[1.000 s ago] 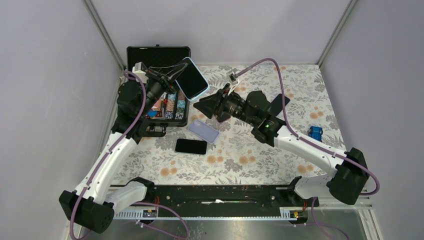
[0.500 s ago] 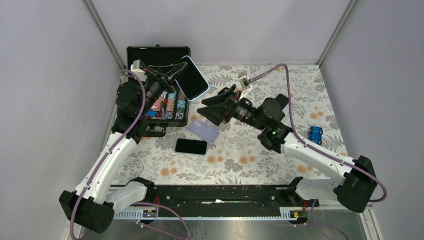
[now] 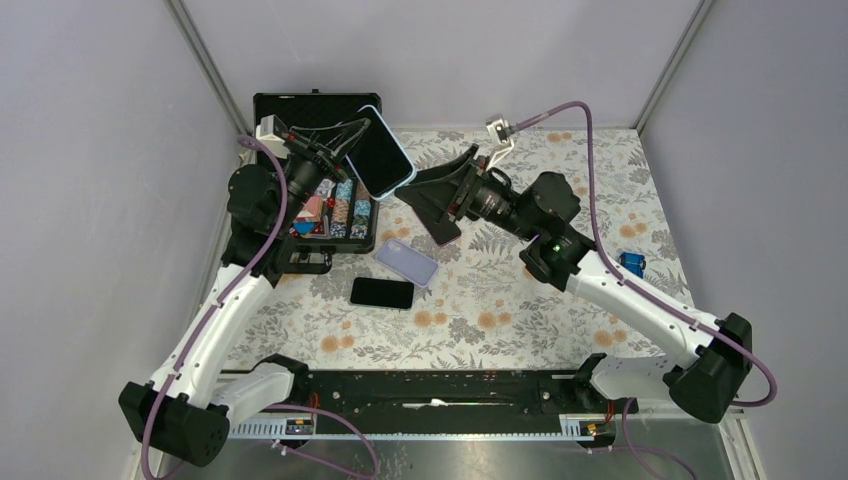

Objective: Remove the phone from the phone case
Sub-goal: Remove the phone case from the phone.

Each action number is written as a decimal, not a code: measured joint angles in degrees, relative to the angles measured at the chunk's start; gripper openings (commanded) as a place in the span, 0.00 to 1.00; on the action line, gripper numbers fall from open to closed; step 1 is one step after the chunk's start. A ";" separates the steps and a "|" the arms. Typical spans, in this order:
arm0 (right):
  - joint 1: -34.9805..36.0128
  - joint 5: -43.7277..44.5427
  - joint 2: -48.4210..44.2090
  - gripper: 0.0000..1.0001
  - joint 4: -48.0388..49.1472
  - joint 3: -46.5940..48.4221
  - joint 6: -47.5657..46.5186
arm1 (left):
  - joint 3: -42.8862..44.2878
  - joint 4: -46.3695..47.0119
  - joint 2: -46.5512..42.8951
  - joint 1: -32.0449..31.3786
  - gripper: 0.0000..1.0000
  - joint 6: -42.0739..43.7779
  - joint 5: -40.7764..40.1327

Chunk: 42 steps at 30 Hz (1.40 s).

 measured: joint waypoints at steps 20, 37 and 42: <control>0.35 1.25 0.98 0.58 -2.45 0.81 3.28 | 0.00 -0.31 0.85 0.24 0.00 2.16 -0.59; -1.70 7.23 -0.63 0.17 -15.37 0.68 18.47 | -2.01 -0.94 1.14 0.63 0.00 3.19 -2.95; -3.85 7.65 0.02 0.35 -16.13 -0.09 23.91 | -2.38 -0.59 1.16 0.66 0.00 3.21 -2.89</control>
